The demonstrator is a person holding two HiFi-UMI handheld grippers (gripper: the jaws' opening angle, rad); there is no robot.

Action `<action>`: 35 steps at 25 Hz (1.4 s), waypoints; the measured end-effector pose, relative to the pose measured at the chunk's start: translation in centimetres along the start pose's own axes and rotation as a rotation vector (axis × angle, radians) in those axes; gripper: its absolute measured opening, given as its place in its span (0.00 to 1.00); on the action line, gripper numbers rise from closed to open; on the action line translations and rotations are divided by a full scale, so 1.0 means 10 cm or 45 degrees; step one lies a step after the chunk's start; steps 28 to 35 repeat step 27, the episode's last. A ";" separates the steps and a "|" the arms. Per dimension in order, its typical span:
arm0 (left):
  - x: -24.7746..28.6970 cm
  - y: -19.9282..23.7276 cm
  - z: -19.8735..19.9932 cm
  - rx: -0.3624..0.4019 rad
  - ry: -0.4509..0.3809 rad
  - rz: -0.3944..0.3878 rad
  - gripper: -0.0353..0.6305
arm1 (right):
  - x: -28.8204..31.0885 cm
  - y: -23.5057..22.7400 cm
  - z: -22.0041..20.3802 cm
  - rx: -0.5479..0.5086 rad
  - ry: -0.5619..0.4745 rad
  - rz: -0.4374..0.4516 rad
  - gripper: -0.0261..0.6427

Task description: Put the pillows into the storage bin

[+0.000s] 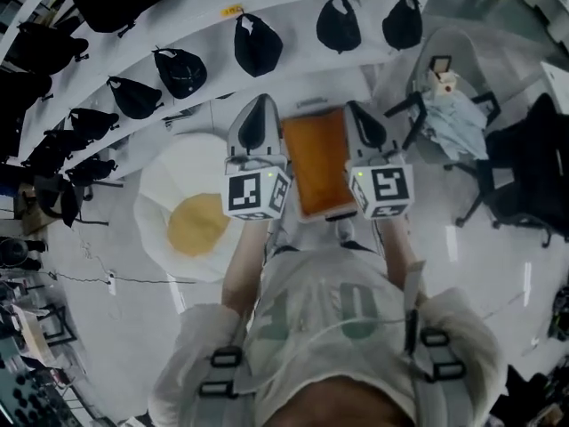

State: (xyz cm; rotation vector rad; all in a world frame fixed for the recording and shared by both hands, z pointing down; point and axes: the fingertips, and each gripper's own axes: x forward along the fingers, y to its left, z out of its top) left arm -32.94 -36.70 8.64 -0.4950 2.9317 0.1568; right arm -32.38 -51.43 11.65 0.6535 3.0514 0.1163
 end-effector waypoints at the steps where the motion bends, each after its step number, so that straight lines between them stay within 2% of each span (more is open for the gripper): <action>1: -0.04 -0.08 -0.05 0.031 0.024 0.019 0.06 | -0.03 0.00 -0.03 -0.005 0.005 0.022 0.05; 5: -0.24 -0.38 -0.35 0.106 0.102 0.103 0.06 | -0.22 -0.06 -0.29 0.024 0.041 0.096 0.05; 9: -0.36 -0.55 -0.60 0.071 0.152 0.173 0.06 | -0.36 -0.13 -0.54 0.068 0.093 0.173 0.05; 14: -0.39 -0.73 -0.67 0.062 0.155 0.224 0.06 | -0.44 -0.19 -0.65 0.061 0.130 0.242 0.05; 23: -0.36 -0.94 -0.70 0.056 0.141 0.202 0.06 | -0.56 -0.12 -0.58 0.030 0.118 0.327 0.05; 35: -0.36 -1.01 -0.69 0.051 0.135 0.189 0.06 | -0.63 -0.15 -0.58 0.046 0.114 0.319 0.05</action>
